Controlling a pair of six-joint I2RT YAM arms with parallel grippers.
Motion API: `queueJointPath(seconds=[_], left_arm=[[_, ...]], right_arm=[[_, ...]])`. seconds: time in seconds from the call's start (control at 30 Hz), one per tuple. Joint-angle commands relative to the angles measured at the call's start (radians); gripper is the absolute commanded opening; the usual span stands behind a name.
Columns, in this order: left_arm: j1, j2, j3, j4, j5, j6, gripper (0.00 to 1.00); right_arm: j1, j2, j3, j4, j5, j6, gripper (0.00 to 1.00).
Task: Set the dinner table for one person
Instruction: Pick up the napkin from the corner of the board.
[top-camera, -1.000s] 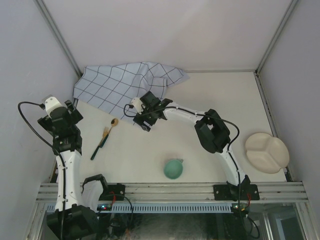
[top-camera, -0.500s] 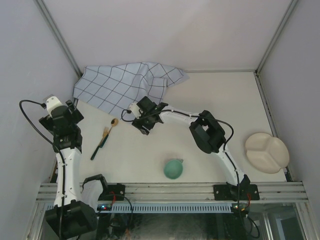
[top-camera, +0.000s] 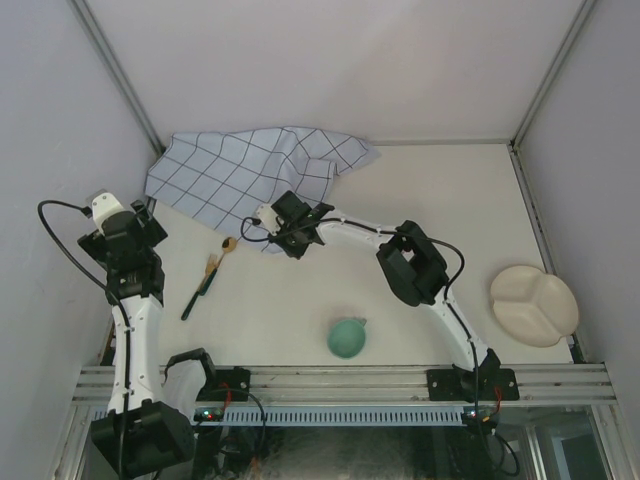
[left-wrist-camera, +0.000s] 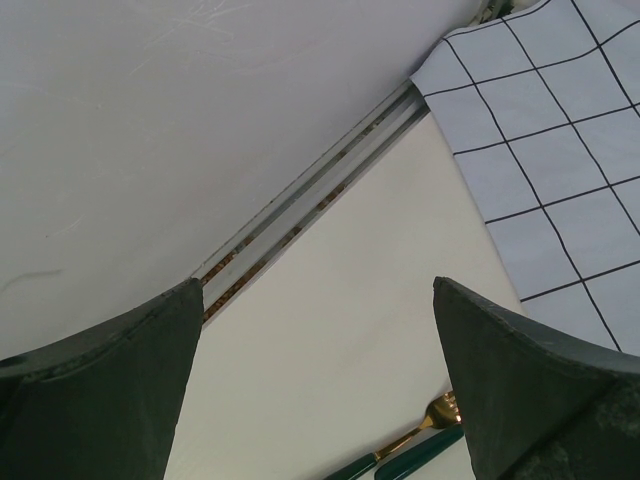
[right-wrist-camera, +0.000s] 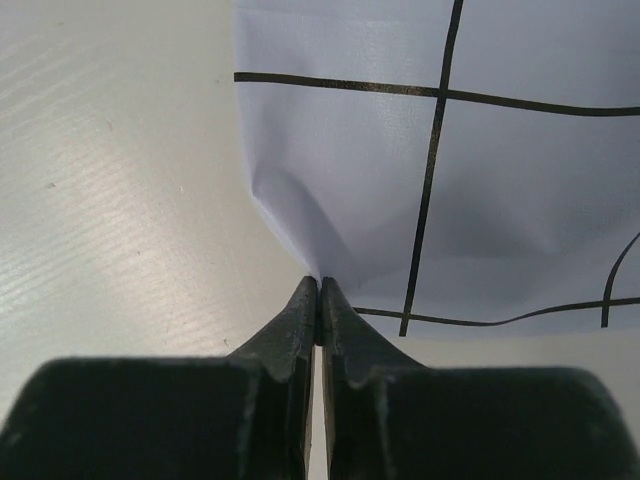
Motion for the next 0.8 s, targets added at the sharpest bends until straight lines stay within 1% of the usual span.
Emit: queueJointPath(seconds=[0.0,0.07,0.2,0.33,0.4,0.47,0.53,0.6,0.77], left_arm=[[0.011,-0.013,0.007,0.034,0.014,-0.003,1.0],[0.01,-0.005,0.0,0.047,0.043,0.01,1.0],[0.011,0.063,-0.026,0.114,0.165,0.062,1.0],[0.012,0.211,-0.039,0.204,0.296,0.134,1.0],[0.011,0.304,-0.019,0.205,0.427,0.178,1.0],[0.009,0.391,0.013,0.194,0.52,0.234,1.0],[0.0,0.456,0.049,0.194,0.535,0.26,1.0],[-0.006,0.489,0.068,0.196,0.533,0.271,1.0],[-0.028,0.43,0.011,0.232,0.535,0.258,1.0]], right_arm=[[-0.028,-0.049,-0.006,-0.132,0.057,-0.021,0.0],[-0.061,-0.128,-0.035,-0.144,0.067,-0.027,0.0],[-0.154,-0.327,-0.139,-0.176,0.076,-0.037,0.0],[-0.27,-0.516,-0.328,-0.157,0.065,-0.053,0.0],[-0.335,-0.596,-0.427,-0.131,0.056,-0.059,0.0],[-0.386,-0.65,-0.496,-0.118,0.035,-0.061,0.0],[-0.432,-0.676,-0.532,-0.122,0.011,-0.058,0.0],[-0.467,-0.696,-0.555,-0.118,-0.022,-0.048,0.0],[-0.481,-0.695,-0.553,-0.1,-0.039,-0.049,0.0]])
